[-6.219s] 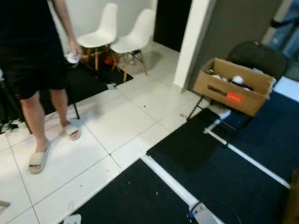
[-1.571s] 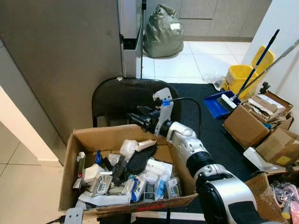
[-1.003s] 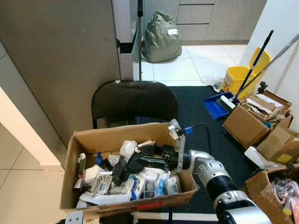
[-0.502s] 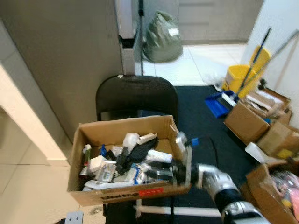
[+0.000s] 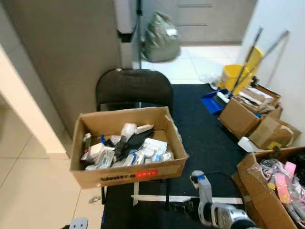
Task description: Picking trash to rubbish bin
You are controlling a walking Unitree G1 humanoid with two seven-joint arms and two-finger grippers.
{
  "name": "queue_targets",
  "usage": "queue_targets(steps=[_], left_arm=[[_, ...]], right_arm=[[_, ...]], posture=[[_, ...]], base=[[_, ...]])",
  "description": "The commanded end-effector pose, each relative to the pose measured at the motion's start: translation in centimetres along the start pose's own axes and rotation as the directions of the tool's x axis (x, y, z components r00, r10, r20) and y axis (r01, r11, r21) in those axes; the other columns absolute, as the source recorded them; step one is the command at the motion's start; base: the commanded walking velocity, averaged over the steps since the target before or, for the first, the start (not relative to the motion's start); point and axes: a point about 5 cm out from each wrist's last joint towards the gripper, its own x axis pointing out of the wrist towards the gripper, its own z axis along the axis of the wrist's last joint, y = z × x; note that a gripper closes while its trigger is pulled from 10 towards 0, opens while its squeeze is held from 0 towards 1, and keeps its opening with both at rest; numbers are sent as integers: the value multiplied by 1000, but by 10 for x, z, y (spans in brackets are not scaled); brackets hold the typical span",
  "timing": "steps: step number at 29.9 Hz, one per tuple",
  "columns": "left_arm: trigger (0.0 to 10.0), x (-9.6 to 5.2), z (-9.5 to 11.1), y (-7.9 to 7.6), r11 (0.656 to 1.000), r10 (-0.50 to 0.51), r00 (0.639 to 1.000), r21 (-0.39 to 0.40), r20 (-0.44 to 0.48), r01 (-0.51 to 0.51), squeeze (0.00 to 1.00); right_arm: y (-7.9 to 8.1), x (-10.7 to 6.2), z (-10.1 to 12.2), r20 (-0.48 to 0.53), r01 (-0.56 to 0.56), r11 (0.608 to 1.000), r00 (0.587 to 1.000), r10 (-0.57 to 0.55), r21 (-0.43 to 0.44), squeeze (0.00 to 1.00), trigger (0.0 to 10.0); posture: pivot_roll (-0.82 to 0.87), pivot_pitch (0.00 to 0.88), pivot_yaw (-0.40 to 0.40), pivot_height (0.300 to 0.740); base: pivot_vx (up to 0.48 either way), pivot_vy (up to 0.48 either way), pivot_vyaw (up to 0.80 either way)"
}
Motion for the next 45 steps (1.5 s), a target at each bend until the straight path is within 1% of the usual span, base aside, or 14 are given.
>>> queue_targets(steps=[1,3,4,5,6,8,10,12,16,21,31,38,41,45], left_arm=[[10000,-1,-10,-2,1000,-9,999,15,-37,10,0],[10000,-1,-9,-2,1000,-10,999,18,-37,10,0],[10000,-1,-9,-2,1000,-10,999,18,-37,10,0],[10000,-1,-9,-2,1000,-10,999,22,-36,11,0],[10000,-1,-9,-2,1000,-10,999,22,-36,11,0],[10000,-1,-8,-2,1000,-11,999,25,-34,11,0],[10000,-1,-8,-2,1000,-11,999,27,-33,12,0],[10000,-1,-7,-2,999,-13,999,30,-32,14,0],[10000,-1,-7,-3,999,-14,999,32,-32,15,0],[10000,0,-7,-4,999,-19,999,31,-31,20,0],[10000,0,-8,-5,999,-23,999,30,-33,24,0],[10000,-1,-8,-5,999,-24,999,29,-33,25,0],[10000,-1,-9,-5,999,-24,999,28,-33,25,0],[10000,-1,-9,-6,999,-24,999,28,-33,25,0]], right_arm=[[-5,-2,-21,-66,84,996,994,-85,-10,0,10000],[-9,-3,-33,-99,158,987,982,-159,-26,0,10000],[-9,-3,-33,-99,158,987,982,-159,-26,0,10000],[-13,-6,-48,-148,232,969,959,-242,-84,0,10000],[-13,-6,-48,-148,232,969,959,-242,-84,0,10000],[-16,-10,-62,-188,282,951,934,-303,-127,0,10000],[-16,-11,-67,-200,295,946,927,-318,-133,0,10000],[-18,-15,-84,-243,324,933,903,-354,-156,0,10000],[-19,-19,-93,-273,330,924,887,-373,-190,0,10000],[-22,-26,-111,-319,347,902,851,-418,-256,0,10000],[-32,-35,-112,-308,428,853,803,-510,-299,0,10000],[-36,-38,-113,-313,444,836,783,-537,-323,0,10000],[-38,-41,-115,-322,456,822,765,-558,-342,0,10000],[-39,-42,-117,-330,480,811,746,-578,-336,0,10000]], posture=[[-41,33,42,740],[-41,30,43,740],[-41,30,43,740],[-39,24,42,740],[-39,24,42,740],[-38,23,41,740],[-38,23,41,740],[-39,19,39,740],[-40,17,37,740],[-40,20,35,740],[-42,26,36,740],[-40,28,35,740],[-40,29,35,740],[-40,32,36,740]], base=[[-345,0,0],[-343,0,0],[-345,0,0],[-341,0,0],[-341,0,0],[-343,0,0],[-341,0,0],[-343,0,0],[-344,0,0],[-345,0,0],[-340,0,0],[-337,0,0],[-339,0,0],[-340,0,0]])
